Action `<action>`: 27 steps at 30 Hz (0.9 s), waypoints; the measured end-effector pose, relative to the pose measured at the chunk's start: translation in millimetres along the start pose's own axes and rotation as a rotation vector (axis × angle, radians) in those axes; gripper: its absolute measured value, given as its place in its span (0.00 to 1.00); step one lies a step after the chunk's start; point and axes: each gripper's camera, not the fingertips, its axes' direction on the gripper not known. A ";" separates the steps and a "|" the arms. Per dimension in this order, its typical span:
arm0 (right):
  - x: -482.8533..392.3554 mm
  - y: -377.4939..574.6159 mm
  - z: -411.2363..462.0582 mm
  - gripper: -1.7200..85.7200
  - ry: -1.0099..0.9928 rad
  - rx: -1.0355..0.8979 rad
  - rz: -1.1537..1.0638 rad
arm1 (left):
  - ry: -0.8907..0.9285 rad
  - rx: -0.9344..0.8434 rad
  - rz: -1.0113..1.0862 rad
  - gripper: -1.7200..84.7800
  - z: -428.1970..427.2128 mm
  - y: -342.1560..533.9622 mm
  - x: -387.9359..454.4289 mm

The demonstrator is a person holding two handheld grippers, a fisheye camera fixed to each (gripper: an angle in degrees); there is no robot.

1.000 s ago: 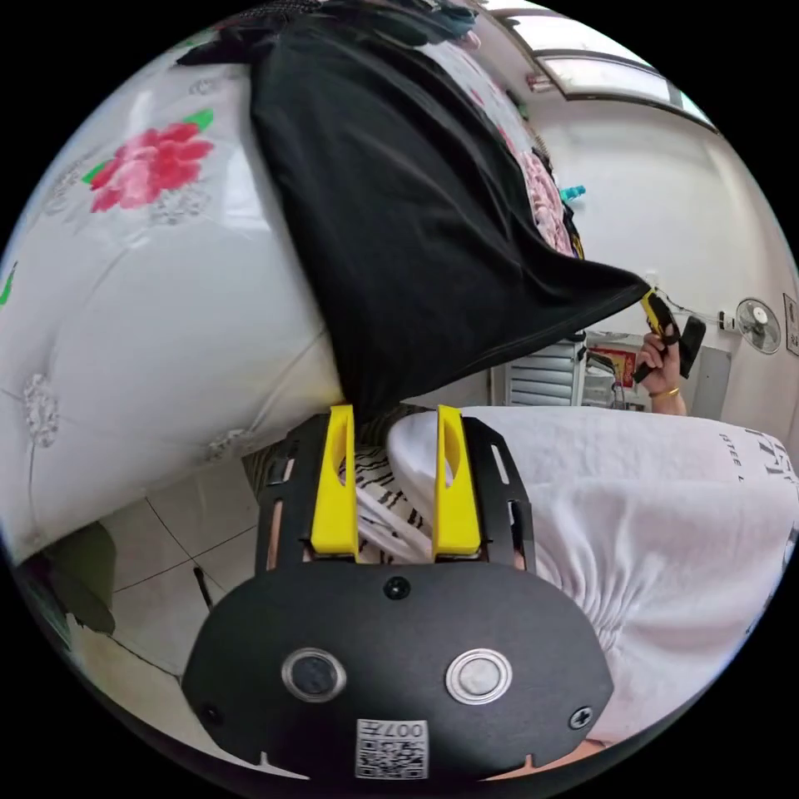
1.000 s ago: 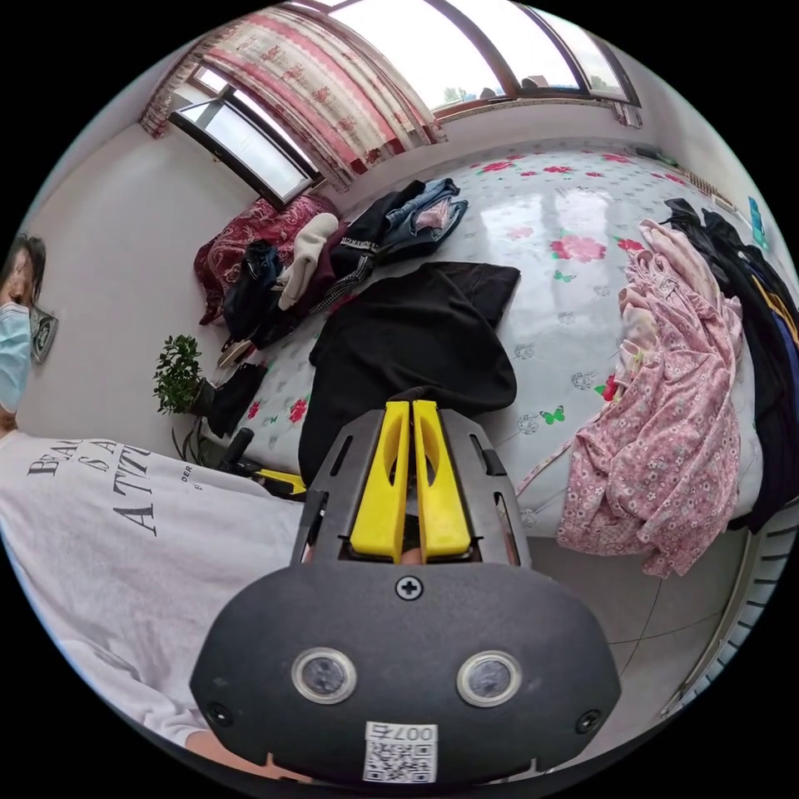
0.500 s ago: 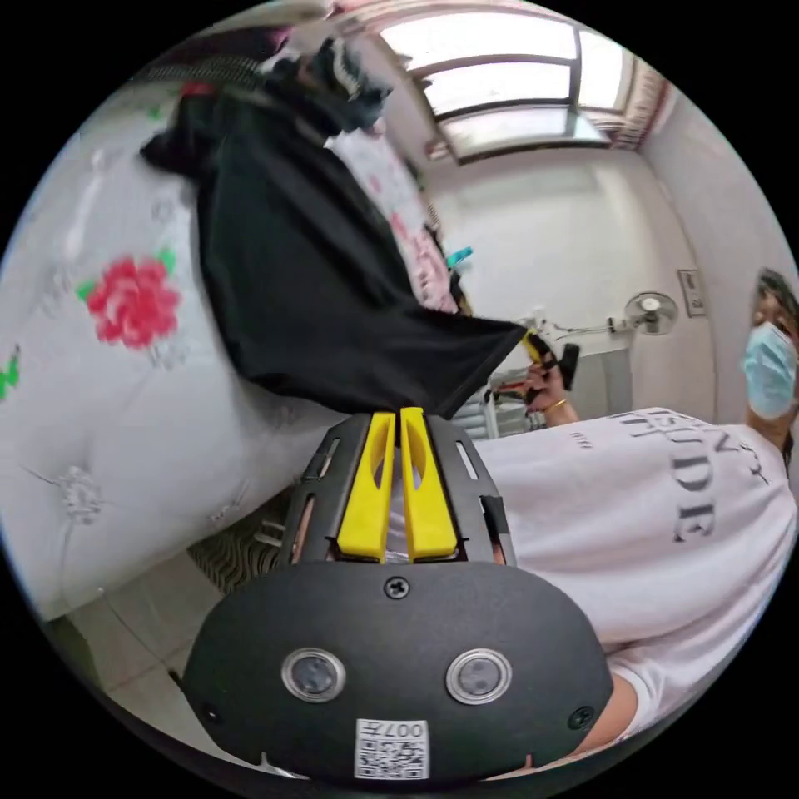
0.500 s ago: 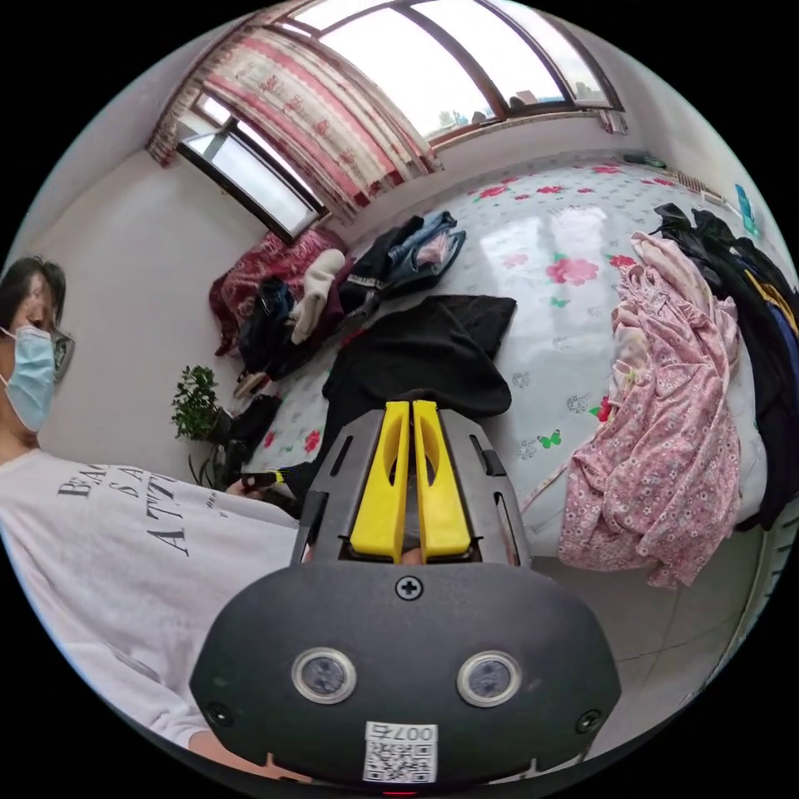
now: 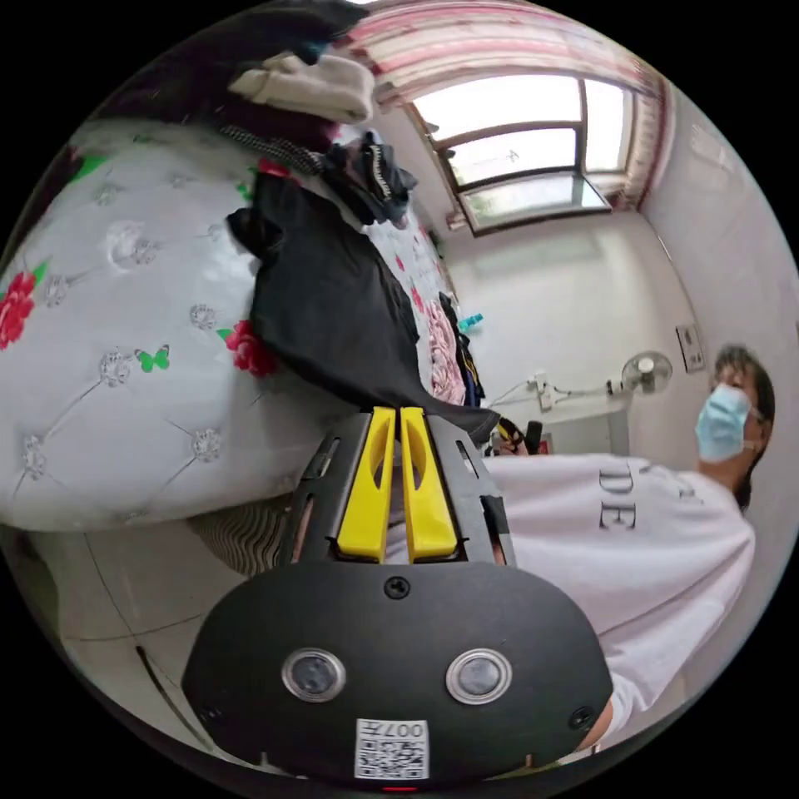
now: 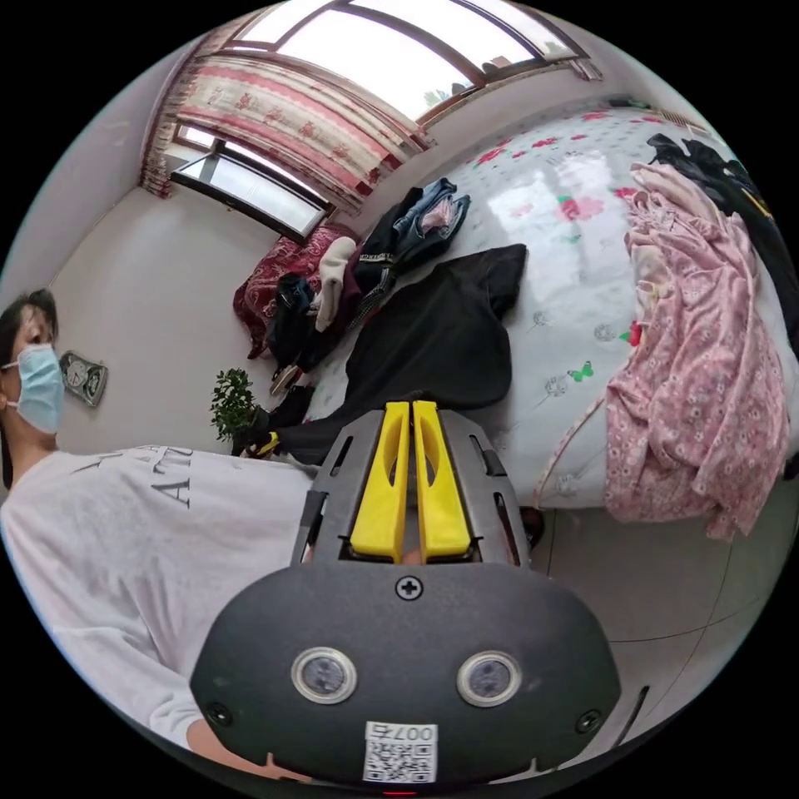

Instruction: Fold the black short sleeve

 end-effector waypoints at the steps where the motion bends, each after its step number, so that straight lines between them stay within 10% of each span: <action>1: 4.0 -18.5 10.9 0.02 0.003 -0.009 0.002 | -0.016 -0.008 -0.015 0.01 7.1 -20.4 -4.9; 9: -74.7 -181.5 -40.2 0.02 -0.073 0.303 -0.186 | -0.019 0.147 0.298 0.01 -23.9 -192.1 133.3; 16: -167.0 -151.3 -127.2 0.02 -0.066 0.494 -0.529 | -0.084 0.236 0.689 0.01 -96.5 -158.6 259.9; 27: -61.3 7.2 -24.2 0.02 0.039 0.144 -0.217 | -0.100 -0.128 0.276 0.01 -29.3 -37.5 72.8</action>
